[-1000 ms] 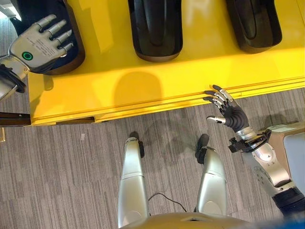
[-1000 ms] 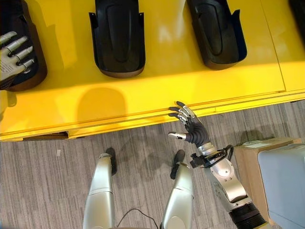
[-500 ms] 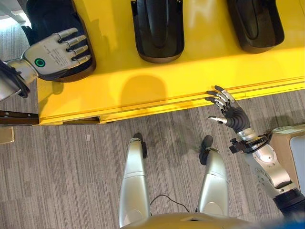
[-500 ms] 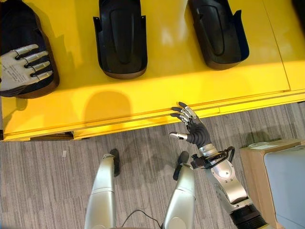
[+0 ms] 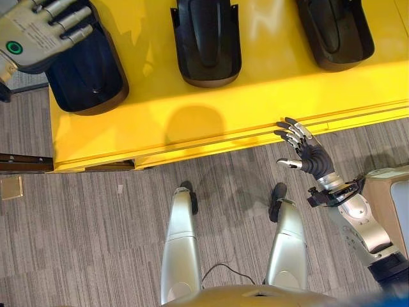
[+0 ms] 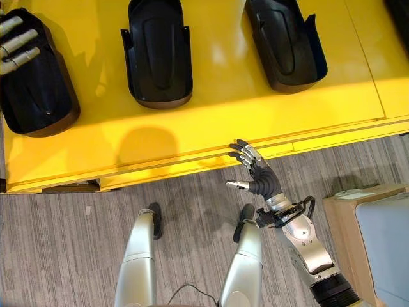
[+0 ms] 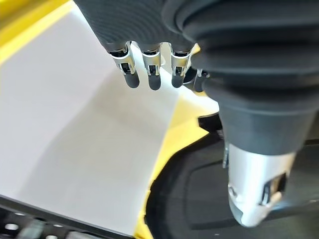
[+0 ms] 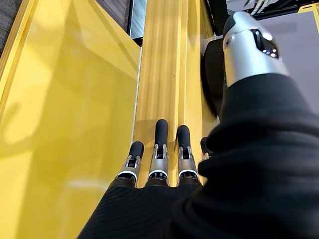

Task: Move parts from the plastic box to the shelf.

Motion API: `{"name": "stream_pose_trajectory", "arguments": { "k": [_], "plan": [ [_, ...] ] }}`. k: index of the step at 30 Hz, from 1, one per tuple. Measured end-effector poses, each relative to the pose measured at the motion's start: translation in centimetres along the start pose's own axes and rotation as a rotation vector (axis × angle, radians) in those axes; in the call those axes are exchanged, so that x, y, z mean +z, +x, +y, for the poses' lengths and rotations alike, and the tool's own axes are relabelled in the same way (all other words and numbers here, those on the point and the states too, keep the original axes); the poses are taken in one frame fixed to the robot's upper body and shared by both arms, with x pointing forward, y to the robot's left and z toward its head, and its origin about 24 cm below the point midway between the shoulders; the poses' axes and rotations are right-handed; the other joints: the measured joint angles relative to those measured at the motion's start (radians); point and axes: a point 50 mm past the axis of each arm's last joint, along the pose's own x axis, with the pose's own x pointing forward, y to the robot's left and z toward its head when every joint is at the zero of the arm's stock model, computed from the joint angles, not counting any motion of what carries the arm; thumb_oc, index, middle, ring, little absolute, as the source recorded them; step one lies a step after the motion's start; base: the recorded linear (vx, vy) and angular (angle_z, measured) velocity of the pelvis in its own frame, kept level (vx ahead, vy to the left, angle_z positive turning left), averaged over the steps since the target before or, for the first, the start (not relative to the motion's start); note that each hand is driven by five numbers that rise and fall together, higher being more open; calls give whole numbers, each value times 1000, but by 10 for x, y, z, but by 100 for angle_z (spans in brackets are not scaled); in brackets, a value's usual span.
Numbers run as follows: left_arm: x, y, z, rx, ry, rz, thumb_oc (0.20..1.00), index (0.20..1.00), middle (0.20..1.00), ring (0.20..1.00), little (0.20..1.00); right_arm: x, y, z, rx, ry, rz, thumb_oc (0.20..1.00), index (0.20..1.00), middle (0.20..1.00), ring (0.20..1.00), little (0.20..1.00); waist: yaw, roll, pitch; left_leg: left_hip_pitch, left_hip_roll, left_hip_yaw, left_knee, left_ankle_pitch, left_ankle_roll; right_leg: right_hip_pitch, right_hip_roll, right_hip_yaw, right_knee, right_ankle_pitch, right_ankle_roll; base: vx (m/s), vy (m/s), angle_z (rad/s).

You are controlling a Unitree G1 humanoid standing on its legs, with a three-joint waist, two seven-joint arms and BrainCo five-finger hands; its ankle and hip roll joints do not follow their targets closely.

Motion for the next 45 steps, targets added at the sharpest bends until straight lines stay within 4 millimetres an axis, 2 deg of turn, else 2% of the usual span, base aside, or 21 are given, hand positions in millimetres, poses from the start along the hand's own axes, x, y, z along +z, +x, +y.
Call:
{"name": "stream_pose_trajectory", "arguments": {
  "k": [3,5,10,13,15,17,18,20,22,23,25,29,31,34,37,39,40,41,45],
  "plan": [
    [-23,-4,0,-14,38,88,1000,1000,1000,1000,1000,-2,-1,-1,-4,0,7,1000,1000,1000,1000,1000,-8,4,-6,1,0,0,0,-3,3,2,0,0,-2,0,0,0,0,0],
    [-30,-7,-4,-33,58,113,1000,1000,1000,1000,1000,-4,-3,0,-7,2,21,1000,1000,1000,1000,1000,-11,7,-21,1,0,1,-2,-3,2,2,0,0,-5,0,1,0,0,0],
    [-24,-6,-3,-20,34,102,1000,1000,1000,1000,1000,-8,-8,0,-16,11,39,1000,1000,1000,1000,1000,-8,9,-33,1,0,1,-2,-2,-1,3,1,0,-5,0,1,0,0,0],
    [-14,11,18,113,-43,106,1000,1000,1000,1000,1000,-16,-15,2,-73,64,53,1000,1000,1000,1000,1000,24,-26,-50,2,4,-6,-6,-3,-7,0,9,-1,-2,-4,3,0,0,0],
    [-1,22,33,250,-209,189,1000,1000,1000,1000,1000,-24,-20,7,-132,124,61,1000,1000,1000,1000,1000,49,-59,-59,8,6,-4,-16,-1,-14,1,11,1,-9,-4,4,-6,-25,-4],
    [17,16,42,356,-390,256,1000,1000,1000,1000,1000,-25,-22,7,-161,143,60,1000,1000,1000,1000,1000,51,-78,-56,6,6,-3,-17,-2,-13,-3,11,3,-8,-7,8,0,0,0],
    [41,-16,39,416,-640,376,1000,1000,1000,1000,1000,-23,-19,7,-151,133,58,1000,1000,1000,1000,1000,24,-77,-56,10,5,6,-15,-10,-4,-2,9,12,-15,-8,9,0,0,0],
    [67,-25,36,404,-843,358,1000,1000,1000,1000,1000,-23,-18,2,-155,112,71,1000,1000,1000,1000,1000,22,-79,-56,11,4,8,-11,-11,-4,4,8,10,-15,-9,10,0,0,0],
    [88,-36,29,442,-1148,504,1000,1000,1000,1000,1000,-24,-12,6,-134,110,88,1000,1000,1000,1000,1000,12,-71,-52,47,1,22,-16,-17,3,38,1,16,-28,-8,11,0,0,0],
    [96,-33,30,425,-1221,484,1000,1000,1000,1000,1000,-24,-11,7,-120,103,93,1000,1000,1000,1000,1000,13,-74,-52,55,0,22,-19,-18,4,47,1,14,-28,-8,11,0,0,0],
    [101,-29,40,520,-1421,499,1000,1000,1000,1000,1000,-24,-10,8,-121,107,94,1000,1000,1000,1000,1000,14,-70,-47,73,-1,23,-21,-18,4,66,1,14,-34,-7,12,0,0,0],
    [140,-18,64,608,-1813,460,1000,1000,1000,1000,1000,-17,2,16,-78,111,52,1000,1000,1000,1000,1000,11,-77,-23,119,-1,24,-36,-23,10,109,0,12,-43,-7,12,0,0,0],
    [153,-16,74,648,-1948,436,1000,1000,1000,1000,1000,-12,6,18,-71,111,31,1000,1000,1000,1000,1000,13,-83,-7,133,-1,22,-37,-21,8,121,1,11,-41,-7,12,0,0,0],
    [165,-13,79,653,-2095,445,1000,1000,1000,1000,1000,-2,10,23,-55,116,-16,1000,1000,1000,1000,1000,10,-87,11,152,0,22,-44,-20,9,144,1,7,-49,-6,11,0,0,0],
    [168,-16,78,641,-2135,450,1000,1000,1000,1000,1000,13,19,31,-20,120,-86,1000,1000,1000,1000,1000,13,-105,45,211,-1,25,-66,-17,7,201,2,1,-70,-5,10,1,-9,2],
    [165,-16,85,693,-2160,430,1000,1000,1000,1000,1000,24,23,37,0,131,-148,1000,1000,1000,1000,1000,18,-114,46,240,-2,22,-93,-11,5,239,3,-15,-95,-3,8,3,-35,10],
    [165,-16,85,694,-2161,431,1000,1000,1000,1000,1000,24,23,37,0,131,-149,1000,1000,1000,1000,1000,18,-114,46,240,-2,22,-93,-11,5,239,3,-15,-95,-3,8,8,-28,6],
    [166,-14,96,731,-2201,384,1000,1000,1000,1000,1000,27,27,40,-4,138,-168,1000,1000,1000,1000,1000,21,-121,50,260,-5,23,-103,-9,0,261,3,-19,-105,-3,7,0,0,0],
    [176,-4,112,751,-2300,305,1000,1000,1000,1000,1000,26,28,44,-10,149,-166,1000,1000,1000,1000,1000,16,-125,52,270,-7,24,-102,-9,-1,273,2,-19,-107,-2,7,0,0,0]
  ]
}}
